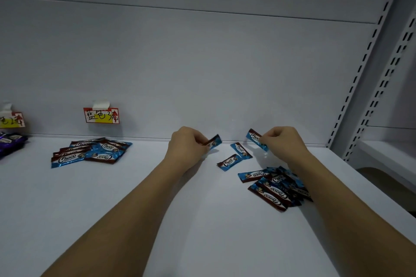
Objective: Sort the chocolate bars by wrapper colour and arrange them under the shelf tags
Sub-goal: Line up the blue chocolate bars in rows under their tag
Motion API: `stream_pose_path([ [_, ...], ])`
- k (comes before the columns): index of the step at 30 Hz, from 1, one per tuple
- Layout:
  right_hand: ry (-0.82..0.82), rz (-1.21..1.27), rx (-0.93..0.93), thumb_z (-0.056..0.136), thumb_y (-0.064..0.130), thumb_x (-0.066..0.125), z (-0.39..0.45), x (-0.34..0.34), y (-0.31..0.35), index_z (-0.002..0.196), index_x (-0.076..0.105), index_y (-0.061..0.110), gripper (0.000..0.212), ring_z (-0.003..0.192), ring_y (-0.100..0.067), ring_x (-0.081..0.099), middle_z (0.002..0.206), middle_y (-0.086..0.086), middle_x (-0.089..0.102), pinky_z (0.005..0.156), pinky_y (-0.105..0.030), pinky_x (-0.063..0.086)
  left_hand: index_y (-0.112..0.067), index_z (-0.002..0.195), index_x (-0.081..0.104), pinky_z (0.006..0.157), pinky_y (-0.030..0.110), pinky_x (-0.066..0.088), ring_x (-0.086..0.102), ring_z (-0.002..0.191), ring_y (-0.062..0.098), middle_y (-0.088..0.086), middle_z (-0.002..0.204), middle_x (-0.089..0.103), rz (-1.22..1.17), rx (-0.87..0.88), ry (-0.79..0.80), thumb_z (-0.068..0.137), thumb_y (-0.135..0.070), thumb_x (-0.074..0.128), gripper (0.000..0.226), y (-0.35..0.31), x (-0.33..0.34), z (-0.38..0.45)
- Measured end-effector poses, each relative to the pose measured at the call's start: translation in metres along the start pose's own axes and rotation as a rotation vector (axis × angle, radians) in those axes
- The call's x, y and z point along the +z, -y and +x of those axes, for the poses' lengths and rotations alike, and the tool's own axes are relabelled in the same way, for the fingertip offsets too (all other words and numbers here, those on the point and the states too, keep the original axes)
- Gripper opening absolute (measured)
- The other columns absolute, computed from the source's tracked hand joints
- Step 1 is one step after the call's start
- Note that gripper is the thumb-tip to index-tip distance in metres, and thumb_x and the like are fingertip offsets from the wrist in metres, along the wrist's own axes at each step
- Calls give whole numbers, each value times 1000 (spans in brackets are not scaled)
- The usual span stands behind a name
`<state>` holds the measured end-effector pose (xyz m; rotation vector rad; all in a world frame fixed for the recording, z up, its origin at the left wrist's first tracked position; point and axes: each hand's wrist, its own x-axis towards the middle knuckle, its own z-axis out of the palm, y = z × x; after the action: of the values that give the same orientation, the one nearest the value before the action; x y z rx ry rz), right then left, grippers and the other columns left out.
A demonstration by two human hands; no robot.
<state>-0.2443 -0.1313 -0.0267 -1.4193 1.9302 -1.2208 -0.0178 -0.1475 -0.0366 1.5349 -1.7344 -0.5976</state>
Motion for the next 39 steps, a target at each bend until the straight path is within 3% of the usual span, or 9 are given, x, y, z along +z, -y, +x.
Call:
stream_pose_path([
  [5,34,77,15,87,11,70,-3,7,3,80,69,18,9,68,-16,58,82,-7,68,62,-27,50,-22,98,76,43,11,39,56,75,4,-13,78,61,-169,-61,131,82,-20,76,16,-15,11,-5],
  [11,65,24,-7,85,9,70,-2,21,0,75,71,14,12,74,-18,66,76,-5,70,71,-33,58,-19,92,77,56,14,46,64,75,5,-9,77,67,-91,-22,220,76,-21,81,17,-18,28,-13],
  [18,63,-102,-34,81,11,72,2,28,-5,75,69,14,7,77,-11,62,77,2,68,59,-24,49,-14,112,71,72,21,43,56,89,12,2,108,67,45,-13,241,84,-26,74,31,-20,31,-15],
  [23,98,-244,-94,85,12,67,1,33,-5,78,65,19,10,78,-8,57,80,5,64,62,-21,46,-13,113,70,61,15,41,56,87,12,3,108,67,68,27,327,87,-20,70,26,-25,28,-18],
  [25,97,-258,-108,88,16,65,1,35,-5,80,65,19,8,80,-8,58,81,5,64,67,-24,49,-15,107,70,68,19,49,62,89,14,3,105,69,25,32,352,84,-18,73,23,-25,24,-18],
  [29,124,-303,-117,90,27,66,-1,37,-3,79,63,21,13,69,-7,53,74,6,60,60,-22,45,-21,92,66,72,24,56,67,84,13,2,95,71,-86,22,277,79,-15,78,19,-18,18,-14],
  [33,171,-328,-130,89,28,68,-4,40,-1,92,66,20,9,73,-7,54,79,8,60,56,-19,40,-21,98,68,66,20,55,64,73,5,-9,81,67,-194,-24,128,80,-15,78,22,-7,11,-8],
  [36,191,-312,-136,89,23,68,-6,40,2,105,68,18,17,83,-10,57,92,5,63,58,-17,40,-19,105,71,55,10,47,61,73,3,-11,82,64,-219,-34,83,82,-13,76,24,-3,9,-6],
  [39,196,-284,-151,87,21,70,-7,39,3,102,65,22,15,85,-11,59,99,2,67,58,-17,41,-16,103,73,49,6,43,59,71,3,-9,86,65,-213,-16,65,82,-11,76,23,-2,7,-5],
])
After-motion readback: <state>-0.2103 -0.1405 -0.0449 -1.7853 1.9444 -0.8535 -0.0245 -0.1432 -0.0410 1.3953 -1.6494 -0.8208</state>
